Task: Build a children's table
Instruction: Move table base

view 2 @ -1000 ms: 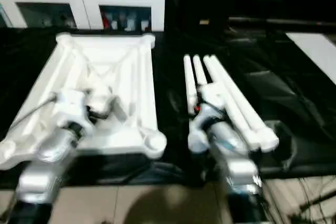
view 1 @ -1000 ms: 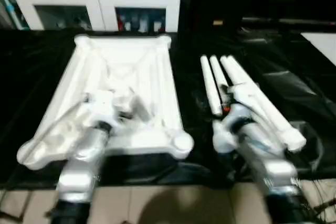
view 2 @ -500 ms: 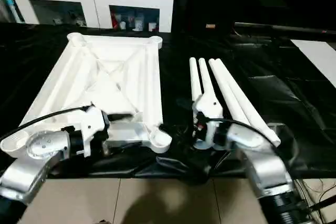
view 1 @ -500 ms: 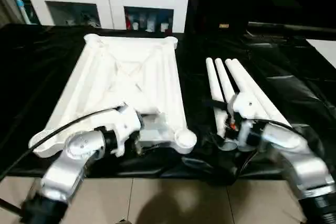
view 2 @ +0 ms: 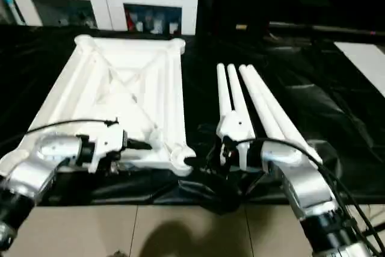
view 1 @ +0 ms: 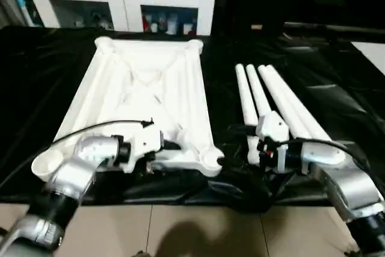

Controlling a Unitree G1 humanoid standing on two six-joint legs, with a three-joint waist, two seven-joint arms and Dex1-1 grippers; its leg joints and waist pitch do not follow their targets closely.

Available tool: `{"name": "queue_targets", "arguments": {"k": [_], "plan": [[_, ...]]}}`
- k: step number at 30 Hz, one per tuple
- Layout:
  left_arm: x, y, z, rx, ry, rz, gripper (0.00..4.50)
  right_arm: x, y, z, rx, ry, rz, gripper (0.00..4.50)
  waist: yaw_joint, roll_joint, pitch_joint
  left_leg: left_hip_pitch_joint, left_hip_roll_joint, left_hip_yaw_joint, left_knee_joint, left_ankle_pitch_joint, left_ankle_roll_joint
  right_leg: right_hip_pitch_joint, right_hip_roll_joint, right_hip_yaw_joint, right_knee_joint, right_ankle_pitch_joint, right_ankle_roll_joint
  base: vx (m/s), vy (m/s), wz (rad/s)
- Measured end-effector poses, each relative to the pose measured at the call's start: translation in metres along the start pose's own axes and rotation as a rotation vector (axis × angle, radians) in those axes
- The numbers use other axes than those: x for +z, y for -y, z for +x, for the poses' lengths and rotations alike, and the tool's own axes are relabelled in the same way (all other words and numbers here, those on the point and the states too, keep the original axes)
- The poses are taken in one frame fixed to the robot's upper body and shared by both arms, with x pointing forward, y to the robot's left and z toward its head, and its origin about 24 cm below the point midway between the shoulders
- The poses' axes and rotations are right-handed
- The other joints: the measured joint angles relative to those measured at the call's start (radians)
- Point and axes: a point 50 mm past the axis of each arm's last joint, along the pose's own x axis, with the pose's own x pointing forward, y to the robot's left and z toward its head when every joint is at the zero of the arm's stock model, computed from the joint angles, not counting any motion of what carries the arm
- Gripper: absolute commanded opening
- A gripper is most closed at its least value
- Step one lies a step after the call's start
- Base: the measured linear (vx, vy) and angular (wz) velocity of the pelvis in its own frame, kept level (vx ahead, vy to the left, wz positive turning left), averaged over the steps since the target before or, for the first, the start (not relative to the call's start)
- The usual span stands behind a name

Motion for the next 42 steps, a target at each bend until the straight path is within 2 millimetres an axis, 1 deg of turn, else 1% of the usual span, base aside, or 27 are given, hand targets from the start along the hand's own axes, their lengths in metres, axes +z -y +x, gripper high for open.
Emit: {"name": "queue_targets", "arguments": {"k": [2,5,7,9,10,12,13,14,18,19,20,22,24,25,26,27,29,31,33,35,38,42], "plan": [[0.001,-0.007,-0.005,0.003,-0.023,0.013,2.46,0.000,-0.001,0.001,0.034,-0.023,-0.017,4.50,0.000,0.000,0.000,0.000,0.000,0.001,0.000,0.000,0.001,0.000,0.000,0.000,0.000,0.000,0.000,0.000,0.000,0.00],[0.000,-0.008,-0.007,-0.004,-0.036,0.004,2.32,-0.004,-0.003,0.002,0.048,-0.050,-0.017,4.50,0.001,0.000,0.000,0.000,0.001,0.002,0.000,0.000,0.001,0.000,-0.001,0.000,0.000,0.000,0.000,0.000,0.000,0.00],[-0.004,-0.009,-0.008,-0.005,-0.058,-0.011,2.32,-0.005,-0.002,0.002,0.048,-0.055,-0.012,4.50,0.001,0.000,0.000,0.000,0.001,0.003,0.000,0.000,0.000,0.000,-0.001,0.000,0.000,0.000,0.000,0.000,0.000,0.00],[-0.003,-0.011,-0.009,-0.010,-0.065,-0.022,2.01,-0.007,-0.003,0.003,0.052,-0.062,-0.009,4.50,0.002,0.000,0.000,0.001,0.002,0.004,0.000,0.000,0.000,0.000,-0.001,0.000,0.000,0.000,0.000,0.000,0.000,0.00],[-0.003,-0.012,-0.009,-0.016,-0.068,-0.025,1.95,-0.008,-0.003,0.004,0.054,-0.064,-0.011,4.50,0.003,0.000,0.000,0.001,0.002,0.004,0.000,0.000,0.000,0.000,-0.001,0.000,0.000,0.000,0.000,0.000,0.000,0.00],[-0.004,-0.011,-0.008,-0.029,-0.073,-0.034,1.93,-0.008,-0.003,0.005,0.052,-0.076,-0.027,4.50,0.003,0.000,0.000,0.001,0.003,0.004,0.000,0.000,0.000,0.000,-0.001,0.000,0.001,0.000,0.000,0.000,0.000,0.00],[-0.004,-0.011,-0.008,-0.031,-0.076,-0.039,1.84,-0.008,-0.003,0.005,0.050,-0.077,-0.030,4.50,0.003,0.000,0.000,0.001,0.003,0.004,0.000,0.000,0.000,0.000,-0.001,-0.001,0.001,0.000,0.000,0.000,0.000,0.00],[-0.005,-0.011,-0.009,-0.033,-0.079,-0.043,1.57,-0.009,-0.002,0.004,0.046,-0.079,-0.031,4.50,0.003,0.000,0.000,0.001,0.003,0.004,0.000,0.000,0.000,0.000,-0.001,-0.001,0.001,0.000,0.000,0.000,0.000,0.00],[-0.009,-0.009,-0.009,-0.050,-0.105,-0.044,1.49,-0.010,-0.002,0.004,0.041,-0.088,-0.033,4.50,0.003,0.000,0.000,0.001,0.003,0.005,0.000,0.000,0.000,0.000,-0.001,-0.001,0.001,0.000,0.000,0.000,0.000,0.00],[-0.009,-0.009,-0.009,-0.050,-0.105,-0.039,1.23,-0.010,-0.002,0.005,0.041,-0.088,-0.033,4.50,0.003,0.001,0.000,0.001,0.003,0.005,0.000,0.000,0.000,0.000,-0.001,-0.001,0.001,0.000,0.000,0.000,0.000,0.00],[-0.009,-0.009,-0.009,-0.050,-0.109,-0.035,1.13,-0.010,-0.002,0.005,0.041,-0.087,-0.034,4.50,0.003,0.001,0.000,0.001,0.003,0.005,0.000,0.000,0.000,0.000,0.000,-0.001,0.001,0.000,0.000,0.000,0.000,0.00],[-0.009,-0.009,-0.008,-0.056,-0.113,-0.031,1.10,-0.009,-0.001,0.005,0.041,-0.088,-0.035,4.50,0.003,0.001,0.000,0.001,0.003,0.005,0.000,0.000,0.000,0.001,-0.001,0.000,0.001,0.000,0.000,0.000,0.000,0.00],[-0.010,-0.009,-0.008,-0.060,-0.125,-0.026,0.91,-0.008,0.000,0.006,0.042,-0.087,-0.041,4.50,0.003,0.001,0.000,0.002,0.003,0.005,0.000,0.000,0.000,0.001,0.000,-0.001,0.001,0.000,0.000,0.000,0.000,0.00],[-0.010,-0.009,-0.008,-0.059,-0.129,-0.026,0.91,-0.007,0.000,0.006,0.042,-0.086,-0.045,4.50,0.003,0.001,0.000,0.002,0.003,0.005,-0.001,0.000,0.000,0.001,0.000,-0.001,0.001,0.000,0.000,0.000,0.000,0.00],[-0.010,-0.009,-0.008,-0.058,-0.134,-0.026,0.72,-0.006,0.000,0.007,0.042,-0.085,-0.047,4.50,0.003,0.001,0.000,0.003,0.003,0.005,-0.001,0.000,0.000,0.001,-0.001,-0.001,0.001,0.000,0.000,0.000,0.000,0.00],[-0.010,-0.009,-0.008,-0.059,-0.136,-0.027,0.70,-0.006,0.000,0.007,0.042,-0.084,-0.048,4.50,0.003,0.001,0.000,0.003,0.003,0.005,-0.001,0.001,0.000,0.001,-0.001,-0.001,0.001,0.000,0.000,0.000,0.000,0.00],[-0.010,-0.010,-0.007,-0.058,-0.137,-0.029,0.61,-0.006,-0.001,0.008,0.046,-0.082,-0.048,4.50,0.000,0.001,0.000,0.003,0.004,0.005,-0.002,0.001,-0.002,0.001,0.000,-0.001,0.001,0.001,-0.001,0.000,0.000,0.00],[-0.011,-0.012,-0.009,-0.047,-0.141,-0.035,0.38,-0.006,-0.001,0.008,0.046,-0.082,-0.048,4.50,-0.004,0.001,0.000,0.004,0.004,0.005,-0.002,0.002,-0.002,0.001,0.000,-0.002,0.001,0.001,-0.001,0.000,0.000,0.00],[-0.011,-0.014,-0.011,-0.034,-0.148,-0.035,0.30,-0.006,-0.001,0.008,0.045,-0.082,-0.048,4.50,-0.006,0.001,0.001,0.004,0.006,0.005,-0.002,0.002,-0.003,0.001,0.000,-0.002,0.001,0.001,-0.001,0.000,0.000,0.00],[-0.014,-0.015,-0.015,-0.020,-0.159,-0.036,0.06,-0.006,-0.001,0.009,0.043,-0.081,-0.049,4.50,-0.006,0.001,0.001,0.004,0.006,0.005,-0.003,0.002,-0.003,0.000,0.001,-0.003,0.001,0.001,-0.001,0.000,0.000,0.00],[-0.015,-0.016,-0.018,-0.010,-0.162,-0.036,0.06,-0.006,-0.001,0.010,0.039,-0.079,-0.049,4.50,-0.006,0.001,0.001,0.004,0.007,0.006,-0.003,0.002,-0.003,0.000,0.001,-0.002,0.001,0.001,-0.001,0.000,0.000,0.00],[-0.018,-0.017,-0.026,0.007,-0.174,-0.034,0.06,-0.009,0.003,0.011,0.009,-0.090,-0.056,4.50,-0.013,0.001,0.001,0.004,0.008,0.008,-0.003,0.002,-0.003,-0.002,0.001,-0.002,0.001,0.001,-0.001,0.000,0.000,0.00]]}}
